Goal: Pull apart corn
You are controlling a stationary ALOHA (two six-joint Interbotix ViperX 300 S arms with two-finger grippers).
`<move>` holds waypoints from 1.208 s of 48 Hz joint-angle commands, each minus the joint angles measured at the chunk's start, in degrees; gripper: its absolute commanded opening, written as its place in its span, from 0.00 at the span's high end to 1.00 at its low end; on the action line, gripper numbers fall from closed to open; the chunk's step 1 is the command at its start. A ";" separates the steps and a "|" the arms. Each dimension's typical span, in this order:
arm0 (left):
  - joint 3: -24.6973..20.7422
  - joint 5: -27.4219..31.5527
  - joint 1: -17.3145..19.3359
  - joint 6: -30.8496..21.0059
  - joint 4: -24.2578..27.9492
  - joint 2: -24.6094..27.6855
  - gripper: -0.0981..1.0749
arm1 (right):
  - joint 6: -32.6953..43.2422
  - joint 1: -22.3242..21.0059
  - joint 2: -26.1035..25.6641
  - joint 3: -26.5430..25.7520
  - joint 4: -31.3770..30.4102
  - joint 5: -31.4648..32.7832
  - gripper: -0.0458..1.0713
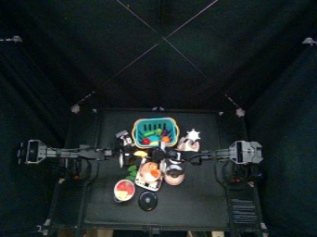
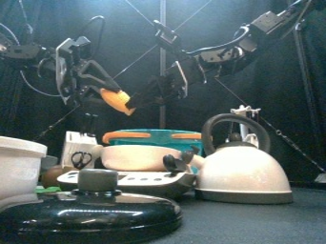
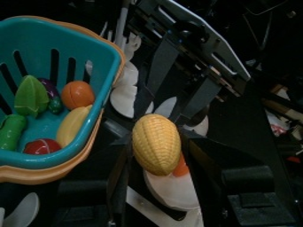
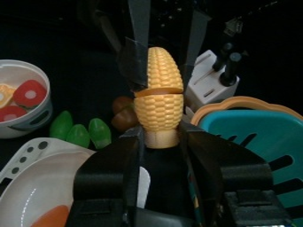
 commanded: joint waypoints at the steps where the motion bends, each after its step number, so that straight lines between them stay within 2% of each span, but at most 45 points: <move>1: -1.23 -0.35 0.18 0.00 0.09 -0.18 0.41 | -0.18 0.00 -1.32 -0.97 0.09 0.53 0.35; 20: -0.88 -0.35 0.18 0.00 0.00 -0.62 0.41 | -0.09 0.00 -2.29 -0.70 0.09 1.32 0.35; 21: -0.79 -0.35 0.18 0.00 0.09 -0.62 0.41 | 0.00 0.00 -2.64 -0.44 0.09 1.32 0.41; 30: -0.70 -0.35 0.18 0.00 0.09 -0.62 0.41 | 0.00 0.00 -4.04 0.53 0.18 1.32 0.54; 58: -0.62 -0.35 0.35 0.00 0.00 -0.62 0.41 | 0.09 0.00 -6.06 3.43 1.32 1.32 0.56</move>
